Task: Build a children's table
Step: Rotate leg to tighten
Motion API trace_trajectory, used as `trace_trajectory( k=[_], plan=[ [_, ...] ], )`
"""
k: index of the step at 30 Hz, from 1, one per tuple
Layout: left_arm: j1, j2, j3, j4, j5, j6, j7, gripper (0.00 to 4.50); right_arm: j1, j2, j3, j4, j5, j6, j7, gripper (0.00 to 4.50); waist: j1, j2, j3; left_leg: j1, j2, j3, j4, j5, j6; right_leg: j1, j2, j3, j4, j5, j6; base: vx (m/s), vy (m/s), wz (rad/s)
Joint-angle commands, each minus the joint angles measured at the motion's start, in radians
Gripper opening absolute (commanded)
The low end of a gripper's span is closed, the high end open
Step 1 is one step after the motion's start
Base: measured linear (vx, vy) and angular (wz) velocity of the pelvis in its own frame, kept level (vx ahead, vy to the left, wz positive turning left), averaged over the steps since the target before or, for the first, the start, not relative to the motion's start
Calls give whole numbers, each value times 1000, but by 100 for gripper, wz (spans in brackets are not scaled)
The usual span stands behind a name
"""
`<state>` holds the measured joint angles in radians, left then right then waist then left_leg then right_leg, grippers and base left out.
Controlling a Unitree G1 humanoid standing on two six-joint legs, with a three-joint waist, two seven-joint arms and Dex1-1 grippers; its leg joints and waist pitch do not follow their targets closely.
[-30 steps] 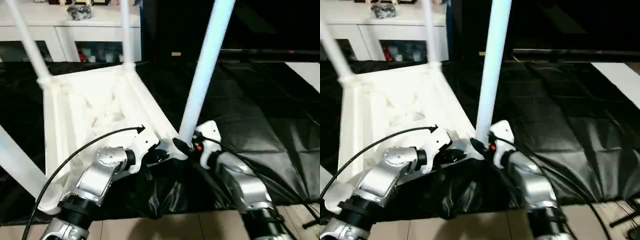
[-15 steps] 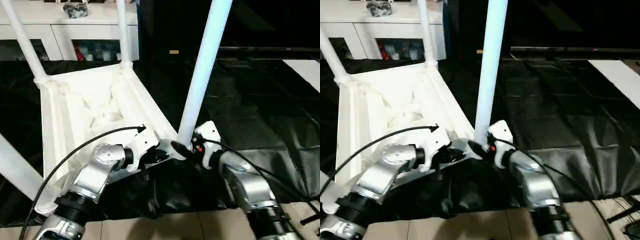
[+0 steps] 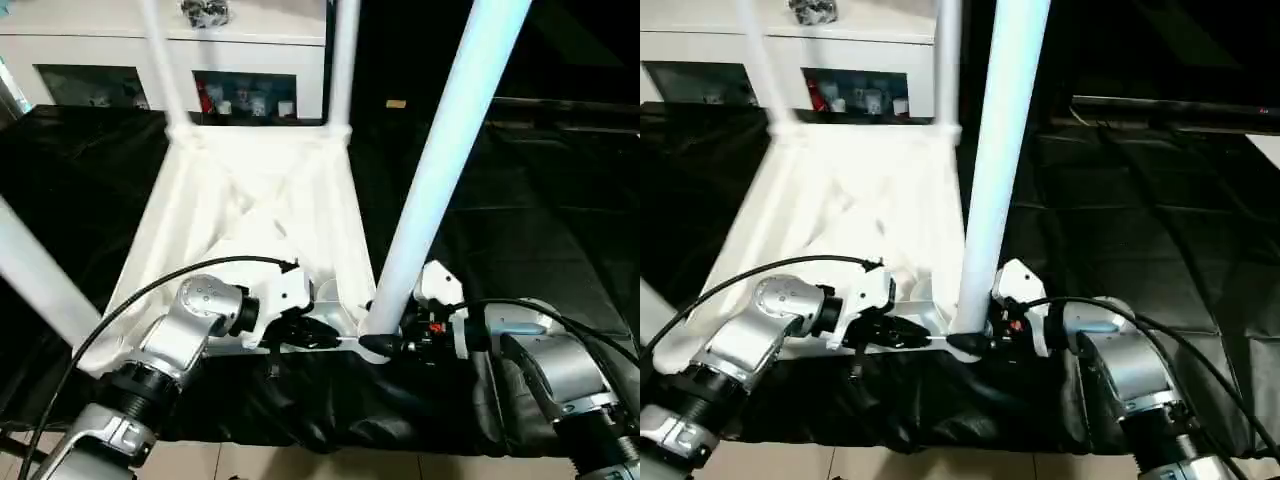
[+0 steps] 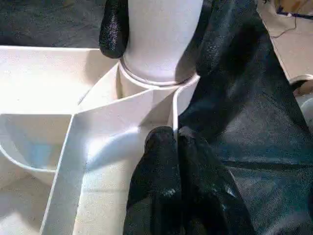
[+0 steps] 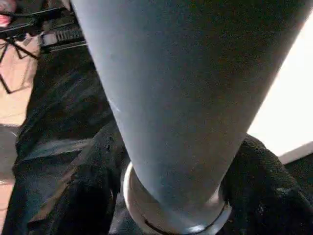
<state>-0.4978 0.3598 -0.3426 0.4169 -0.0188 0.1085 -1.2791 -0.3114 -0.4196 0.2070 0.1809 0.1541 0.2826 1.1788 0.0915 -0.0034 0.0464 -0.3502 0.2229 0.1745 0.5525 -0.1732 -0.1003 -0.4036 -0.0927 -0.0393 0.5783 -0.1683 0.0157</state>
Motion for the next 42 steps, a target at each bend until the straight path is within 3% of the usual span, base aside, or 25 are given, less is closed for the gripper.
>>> trace_trajectory(
  k=[1, 4, 9, 14, 15, 17, 19, 21, 22, 24, 27, 28, 30, 31, 32, 34, 35, 36, 38, 39, 40, 41, 42],
  plan=[
    [-24, -6, -24, 40, 27, -8, 15, 0, 21, 7, 115, -3, 8, 14, 99, 281, -1, 2, -51, 3, 0, 15, -58, -262, 33, 45, -24, 21, -53, -175, -235, 0, 0, 0],
    [-30, -11, -24, 54, 28, -15, 18, 0, 27, 4, 124, -4, 12, 10, 115, 261, 3, 0, -51, 5, 2, 13, -61, -287, 22, 44, -28, 23, -57, -227, -224, 0, 0, 0],
    [-27, -16, -18, 56, 21, -11, 29, 0, 33, 13, 136, -4, 13, 11, 115, 216, 3, 3, -49, 2, 1, 13, -60, -273, 23, 44, -26, 22, -56, -214, -220, 0, 0, 0],
    [-4, -41, 11, 25, 9, 26, 104, 0, 46, 68, 94, -2, 18, 26, 6, 205, 0, 3, -47, 1, 1, 12, -62, -280, 21, 44, -26, 22, -57, -234, -215, 0, 0, 0],
    [0, -44, 13, 19, 9, 32, 111, 0, 47, 76, 89, 2, 13, 23, -12, 204, -1, 3, -46, 1, 1, 12, -64, -292, 18, 42, -27, 22, -59, -253, -212, 0, 0, 0],
    [7, -52, 17, 6, 7, 43, 127, 0, 50, 93, 79, 9, 4, 15, -53, 204, -6, 1, -42, 2, 0, 8, -68, -339, 8, 39, -30, 21, -71, -374, -176, 0, 0, 0],
    [23, -79, 21, -26, 18, 72, 186, 0, 36, 169, 30, 61, -31, 31, -232, 201, -15, -2, -35, 2, -2, 6, -71, -375, -6, 29, -29, 20, -80, -473, -141, 0, 0, 0],
    [26, -84, 20, -32, 20, 77, 197, 0, 32, 186, 18, 73, -39, 34, -270, 200, -28, -1, -33, -2, -7, -5, -77, -411, -20, 33, -32, 11, -92, -575, -96, -65, 2, -9],
    [36, -107, 23, -51, 27, 96, 238, 0, 31, 230, -8, 94, -45, 43, -354, 200, -39, -18, -31, -2, -8, -7, -76, -429, -18, 28, -30, 8, -101, -615, -71, -64, 13, -12],
    [55, -144, 25, -86, 34, 135, 292, 0, 29, 297, -38, 125, -60, 46, -478, 199, -50, -10, -28, 3, -10, -14, -75, -467, -23, 18, -34, 4, -108, -675, -56, -57, 12, -9],
    [78, -183, 19, -125, 44, 169, 342, 0, 21, 364, -59, 159, -72, 39, -590, 198, -73, -10, -28, -5, -13, -31, -80, -528, -27, 30, -35, -19, -123, -727, -21, -49, 20, -18],
    [80, -188, 18, -128, 44, 174, 347, 0, 18, 371, -61, 163, -74, 40, -601, 198, -75, -2, -27, -1, -11, -35, -83, -548, -26, 31, -35, -24, -126, -714, -25, -41, 43, -19],
    [92, -218, -2, -154, 55, 193, 377, 0, -6, 403, -76, 195, -88, 30, -658, 198, -91, 2, -25, -1, -8, -48, -92, -615, -20, 41, -34, -45, -135, -654, -36, 0, 0, 0],
    [92, -218, -2, -154, 55, 193, 377, 0, -6, 403, -76, 195, -88, 30, -658, 198, -94, 5, -25, 13, -9, -47, -88, -635, -14, 33, -36, -47, -146, -645, -45, 0, 0, 0],
    [93, -222, -6, -158, 56, 196, 382, 0, -10, 407, -79, 201, -89, 29, -667, 198, -95, 8, -25, 16, -8, -50, -89, -646, -13, 34, -36, -49, -144, -629, -53, 0, 0, 0],
    [92, -227, -14, -159, 63, 196, 388, 0, -22, 417, -93, 210, -74, 29, -666, 198, -102, 12, -15, 13, -2, -57, -102, -706, -12, 46, -30, -69, -147, -606, -50, 0, 0, 0],
    [91, -227, -16, -159, 65, 195, 387, 0, -24, 420, -95, 210, -72, 30, -664, 198, -106, 17, -14, 19, 4, -62, -109, -758, -16, 51, -28, -73, -143, -558, -56, 0, 0, 0],
    [87, -222, -17, -152, 73, 188, 389, 0, -23, 419, -96, 203, -73, 25, -658, 233, -105, 17, -10, 20, 3, -61, -111, -772, -15, 48, -30, -70, -141, -556, -62, 0, 0, 0],
    [78, -202, -22, -138, 83, 163, 374, 0, -16, 407, -92, 185, -67, 30, -642, 254, -107, 12, -6, 34, -8, -56, -97, -754, -15, 33, -36, -77, -161, -636, -48, 0, 0, 0],
    [72, -193, -18, -129, 81, 155, 368, 0, -14, 391, -86, 178, -70, 25, -626, 254, -109, 15, -10, 30, -9, -58, -94, -735, -11, 43, -41, -83, -166, -662, -34, 0, 0, 0],
    [69, -186, -13, -123, 80, 151, 360, 0, -12, 374, -79, 175, -75, 19, -609, 281, -106, 12, -9, 31, -7, -56, -95, -736, -6, 43, -40, -89, -165, -647, -31, 0, 0, 0],
    [65, -178, -11, -118, 79, 146, 349, 0, -11, 360, -72, 172, -78, 16, -592, 281, -105, 14, -11, 31, -7, -57, -95, -731, -4, 47, -44, -90, -162, -642, -31, 0, 0, 0],
    [60, -167, -9, -110, 80, 137, 338, 0, -10, 340, -61, 168, -83, 8, -563, 281, -99, 12, -11, 34, -9, -53, -90, -711, -2, 41, -50, -84, -165, -655, -31, 0, 0, 0]
  ],
)
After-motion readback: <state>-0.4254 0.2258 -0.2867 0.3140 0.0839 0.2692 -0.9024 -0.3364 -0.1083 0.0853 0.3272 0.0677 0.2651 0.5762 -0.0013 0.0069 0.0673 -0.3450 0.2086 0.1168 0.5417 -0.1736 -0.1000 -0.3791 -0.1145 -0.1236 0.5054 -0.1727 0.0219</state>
